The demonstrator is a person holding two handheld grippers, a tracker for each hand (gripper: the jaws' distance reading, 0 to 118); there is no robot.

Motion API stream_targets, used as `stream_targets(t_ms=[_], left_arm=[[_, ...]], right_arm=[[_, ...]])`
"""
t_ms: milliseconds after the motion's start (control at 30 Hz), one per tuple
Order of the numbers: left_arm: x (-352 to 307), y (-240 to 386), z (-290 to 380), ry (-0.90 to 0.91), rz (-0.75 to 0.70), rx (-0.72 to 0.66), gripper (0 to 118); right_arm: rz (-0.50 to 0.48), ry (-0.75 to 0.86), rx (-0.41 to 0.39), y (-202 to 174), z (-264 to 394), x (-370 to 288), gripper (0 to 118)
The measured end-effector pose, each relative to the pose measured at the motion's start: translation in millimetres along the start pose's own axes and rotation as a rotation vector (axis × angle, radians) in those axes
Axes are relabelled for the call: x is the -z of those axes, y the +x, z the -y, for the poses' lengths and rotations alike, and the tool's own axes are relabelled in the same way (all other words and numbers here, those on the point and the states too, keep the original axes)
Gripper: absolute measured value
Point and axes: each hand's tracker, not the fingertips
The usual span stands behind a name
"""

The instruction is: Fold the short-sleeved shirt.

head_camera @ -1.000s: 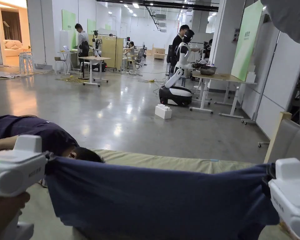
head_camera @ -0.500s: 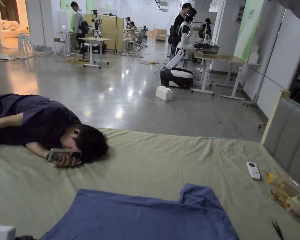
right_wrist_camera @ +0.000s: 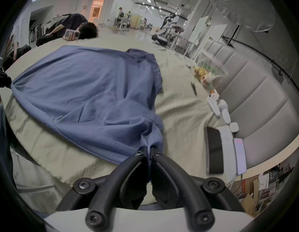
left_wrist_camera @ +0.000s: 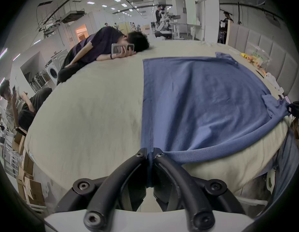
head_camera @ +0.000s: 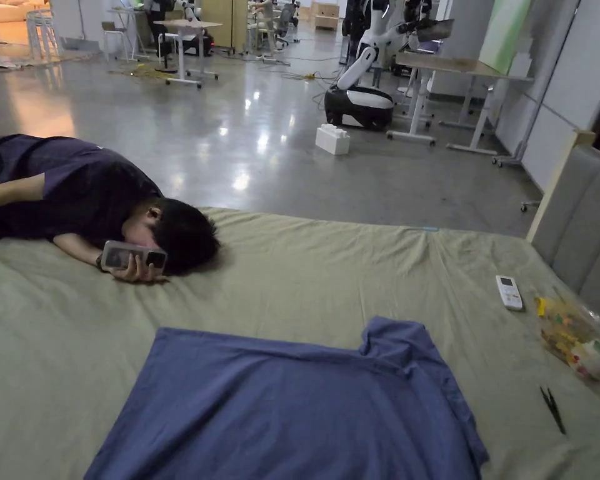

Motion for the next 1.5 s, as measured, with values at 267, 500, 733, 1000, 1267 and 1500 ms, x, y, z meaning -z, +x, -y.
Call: stream_targets(t_ms=[267,500,733,1000,1267,1500], left_arm=[[14.0,-7.1,17.5,-0.058,-0.013,-0.018,41],[-0.8,-18.3,-6.7,0.124,-0.030,-0.135,56],[-38.2,18.7,-77.5,0.417,0.003,-0.177,53],[-72.6,65.4,-129.7,0.700,-0.073,-0.125,7],[-78.8,66.1,-138.6,0.759,-0.070,-0.149,5],[-71.5,37.6,-118.2,0.588,0.042,-0.216,5]], right_arm=[[0.012,-0.103,-0.025,-12.2,19.5,19.8,53],[0.059,0.087,0.085,-9.2,-26.2,-16.7,77],[0.059,0.488,0.216,-14.3,-70.5,-21.0,79],[0.091,0.754,0.263,-43.0,-119.7,-35.1,3],[0.093,0.804,0.326,-42.6,-136.3,-40.5,1],[0.086,0.792,0.356,-35.9,-133.2,-44.8,1]])
